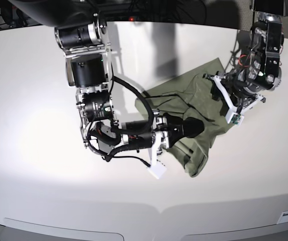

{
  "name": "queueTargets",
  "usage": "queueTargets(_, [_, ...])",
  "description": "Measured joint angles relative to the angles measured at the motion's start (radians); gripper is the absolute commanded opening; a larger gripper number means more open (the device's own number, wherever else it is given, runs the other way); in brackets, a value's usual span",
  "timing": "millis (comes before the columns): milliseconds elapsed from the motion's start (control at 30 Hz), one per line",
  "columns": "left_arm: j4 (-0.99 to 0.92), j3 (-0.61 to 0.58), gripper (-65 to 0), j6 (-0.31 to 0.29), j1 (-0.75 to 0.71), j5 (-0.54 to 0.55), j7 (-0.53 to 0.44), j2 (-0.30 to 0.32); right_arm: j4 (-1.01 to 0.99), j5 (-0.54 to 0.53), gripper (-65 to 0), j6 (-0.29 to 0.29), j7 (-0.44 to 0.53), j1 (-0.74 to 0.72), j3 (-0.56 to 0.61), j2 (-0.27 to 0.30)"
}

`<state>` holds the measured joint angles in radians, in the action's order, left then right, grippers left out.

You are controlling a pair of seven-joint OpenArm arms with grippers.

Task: Fold the T-shirt properly

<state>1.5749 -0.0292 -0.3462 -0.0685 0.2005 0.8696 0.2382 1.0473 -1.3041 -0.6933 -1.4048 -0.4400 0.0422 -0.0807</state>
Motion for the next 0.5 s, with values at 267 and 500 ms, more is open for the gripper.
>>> queueTargets(267, [-0.001, -0.058, -36.8, 0.0, 0.027, 0.0, 0.021, 0.0, 0.0, 0.001, -65.0, 0.0, 0.0, 0.0, -0.002, -0.027])
queueTargets(500, [-0.001, -0.061, -36.8, 0.0, 0.056, 0.003, 0.071, 0.007, 0.0, 0.001, -65.0, 0.0, 0.0, 0.0, 0.001, -0.068])
